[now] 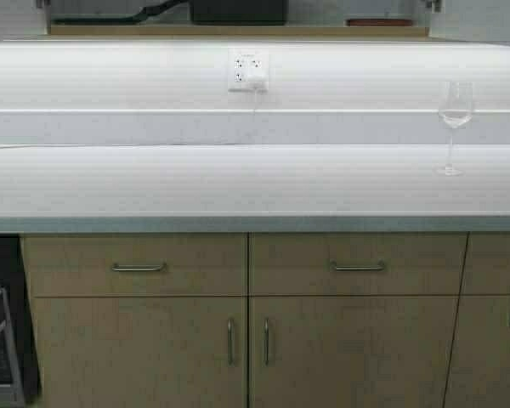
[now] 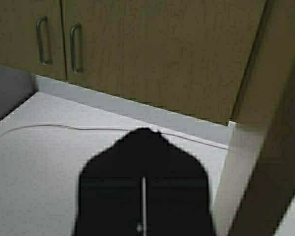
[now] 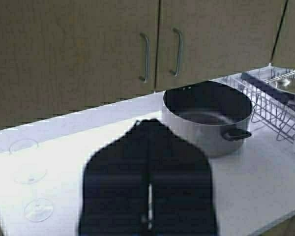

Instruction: Open the cabinet, put the pot inside, then close it

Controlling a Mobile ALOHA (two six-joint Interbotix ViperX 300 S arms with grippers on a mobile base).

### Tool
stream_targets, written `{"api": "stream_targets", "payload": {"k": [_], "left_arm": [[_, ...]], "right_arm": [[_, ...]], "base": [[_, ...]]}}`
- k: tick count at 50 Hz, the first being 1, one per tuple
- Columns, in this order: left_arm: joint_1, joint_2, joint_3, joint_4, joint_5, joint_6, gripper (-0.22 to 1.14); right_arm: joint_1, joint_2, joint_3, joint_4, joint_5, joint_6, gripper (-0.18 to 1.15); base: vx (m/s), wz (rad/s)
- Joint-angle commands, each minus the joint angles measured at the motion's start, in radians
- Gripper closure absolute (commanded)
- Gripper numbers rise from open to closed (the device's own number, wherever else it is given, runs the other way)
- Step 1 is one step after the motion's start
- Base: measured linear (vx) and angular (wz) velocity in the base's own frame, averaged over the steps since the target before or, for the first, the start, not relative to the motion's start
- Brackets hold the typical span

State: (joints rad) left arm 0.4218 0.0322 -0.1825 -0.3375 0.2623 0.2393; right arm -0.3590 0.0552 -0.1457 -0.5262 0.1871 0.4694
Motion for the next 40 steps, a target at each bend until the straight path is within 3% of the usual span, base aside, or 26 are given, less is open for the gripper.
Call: {"api": "stream_targets", "payload": {"k": [1, 12, 26, 40], "left_arm": [[-0.057, 0.02, -0.046, -0.003, 0.005, -0.002, 0.87], [-0.137, 0.005, -0.012, -0.003, 0.005, -0.002, 0.87], [-0.264, -0.236, 0.206, 0.0, -0.048, 0.003, 0.87], [-0.316, -0.518, 0.5, 0.029, -0.038, 0.02, 0.87]], "right_arm": [[0.054, 0.012, -0.067, 0.002, 0.038, -0.002, 0.91], [0.152, -0.009, -0.064, 0.002, 0.063, -0.008, 0.91], [0.35, -0.19, 0.058, -0.003, 0.072, -0.11, 0.91], [0.511, -0.489, 0.367, 0.011, 0.06, -0.126, 0.91]], "base": [[0.0, 0.0], [0.02, 0.01], [0.02, 0.0], [0.02, 0.02]]}}
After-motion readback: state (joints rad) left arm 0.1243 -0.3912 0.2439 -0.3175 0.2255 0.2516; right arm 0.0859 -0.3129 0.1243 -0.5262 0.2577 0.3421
